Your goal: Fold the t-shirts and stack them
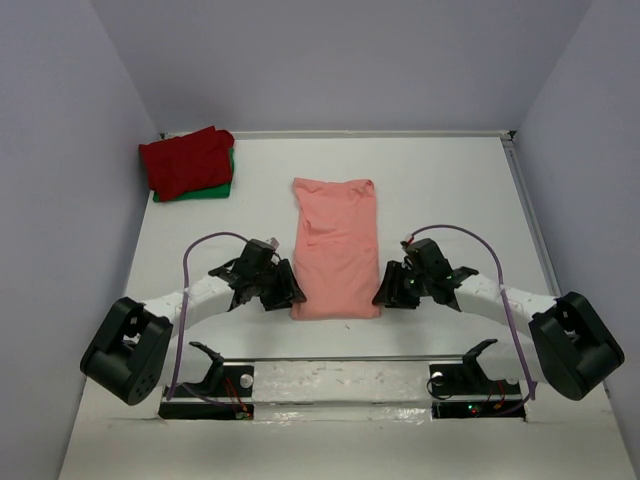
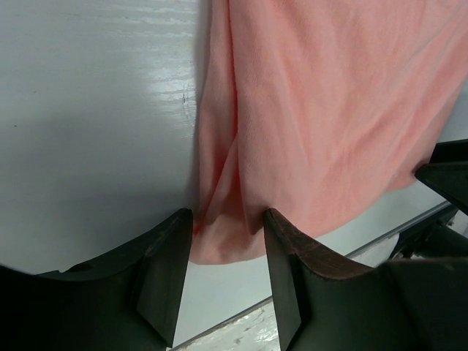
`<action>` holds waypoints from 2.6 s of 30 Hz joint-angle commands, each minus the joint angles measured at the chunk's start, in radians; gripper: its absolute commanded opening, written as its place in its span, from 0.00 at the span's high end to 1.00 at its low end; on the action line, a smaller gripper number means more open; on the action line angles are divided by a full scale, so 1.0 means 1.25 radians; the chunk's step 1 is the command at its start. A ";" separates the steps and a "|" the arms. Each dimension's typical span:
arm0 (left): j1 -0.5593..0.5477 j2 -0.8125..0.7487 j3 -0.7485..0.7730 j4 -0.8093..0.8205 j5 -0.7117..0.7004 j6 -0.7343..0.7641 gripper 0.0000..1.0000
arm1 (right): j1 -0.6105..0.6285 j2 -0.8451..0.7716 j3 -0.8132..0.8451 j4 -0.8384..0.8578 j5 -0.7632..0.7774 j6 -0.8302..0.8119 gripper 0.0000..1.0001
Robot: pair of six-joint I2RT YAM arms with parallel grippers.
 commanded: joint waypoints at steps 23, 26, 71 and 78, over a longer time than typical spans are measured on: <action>-0.062 0.068 -0.036 0.016 -0.014 -0.049 0.49 | 0.007 0.031 0.003 0.010 0.042 0.009 0.49; -0.062 0.061 -0.033 0.004 -0.025 -0.049 0.50 | 0.007 0.045 0.004 0.015 0.034 0.016 0.54; -0.132 -0.119 0.008 -0.168 -0.108 -0.077 1.00 | 0.150 -0.132 0.104 -0.245 0.224 0.065 1.00; -0.157 -0.180 0.017 -0.217 -0.109 -0.098 1.00 | 0.177 -0.194 0.107 -0.305 0.251 0.104 1.00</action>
